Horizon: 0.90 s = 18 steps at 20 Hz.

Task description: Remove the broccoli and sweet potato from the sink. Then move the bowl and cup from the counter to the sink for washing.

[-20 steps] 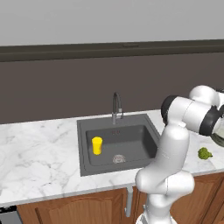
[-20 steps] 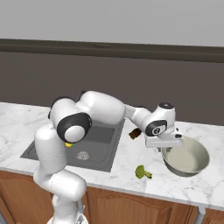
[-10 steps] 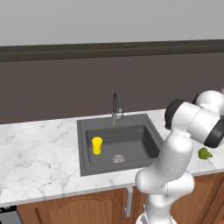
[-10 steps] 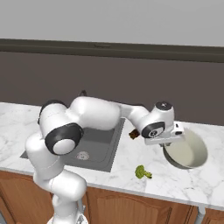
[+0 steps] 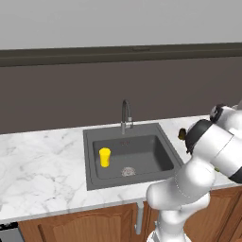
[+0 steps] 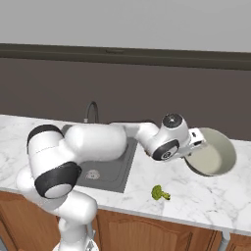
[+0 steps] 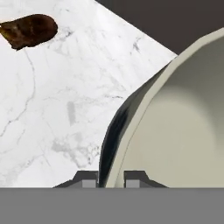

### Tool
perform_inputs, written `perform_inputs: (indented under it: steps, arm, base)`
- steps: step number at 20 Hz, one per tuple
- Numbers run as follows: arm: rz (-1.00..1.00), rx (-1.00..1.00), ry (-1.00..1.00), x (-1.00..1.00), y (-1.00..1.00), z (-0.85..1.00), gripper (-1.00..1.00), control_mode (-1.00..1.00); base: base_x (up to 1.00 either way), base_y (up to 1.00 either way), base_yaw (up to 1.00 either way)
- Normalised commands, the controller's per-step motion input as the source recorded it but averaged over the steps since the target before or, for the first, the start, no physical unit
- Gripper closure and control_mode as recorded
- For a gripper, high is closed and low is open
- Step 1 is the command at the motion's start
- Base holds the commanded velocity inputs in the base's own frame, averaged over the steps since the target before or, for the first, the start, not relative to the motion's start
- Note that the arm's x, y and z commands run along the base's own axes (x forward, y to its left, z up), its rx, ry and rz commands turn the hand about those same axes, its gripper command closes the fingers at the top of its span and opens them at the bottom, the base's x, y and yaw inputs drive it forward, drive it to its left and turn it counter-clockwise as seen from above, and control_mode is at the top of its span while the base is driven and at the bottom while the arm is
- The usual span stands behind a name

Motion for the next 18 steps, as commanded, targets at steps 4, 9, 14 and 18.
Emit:
perform_inputs:
  steps: [4, 9, 14, 18]
  arm:
    - [0.2, -0.16, -0.02, -0.07, 0.04, 0.38, 1.0, -1.0]
    - [0.23, -0.13, 0.0, -0.04, 0.05, 0.37, 1.0, -1.0]
    - [0.24, -0.04, 0.0, -0.09, 0.02, 0.35, 1.0, -1.0]
    - [0.25, -0.09, 0.01, -0.11, 0.02, 0.3, 1.0, -1.0]
  base:
    - [0.0, 0.0, 0.0]
    - [0.0, 0.0, 0.0]
    - [0.0, 0.0, 0.0]
    - [0.0, 0.0, 0.0]
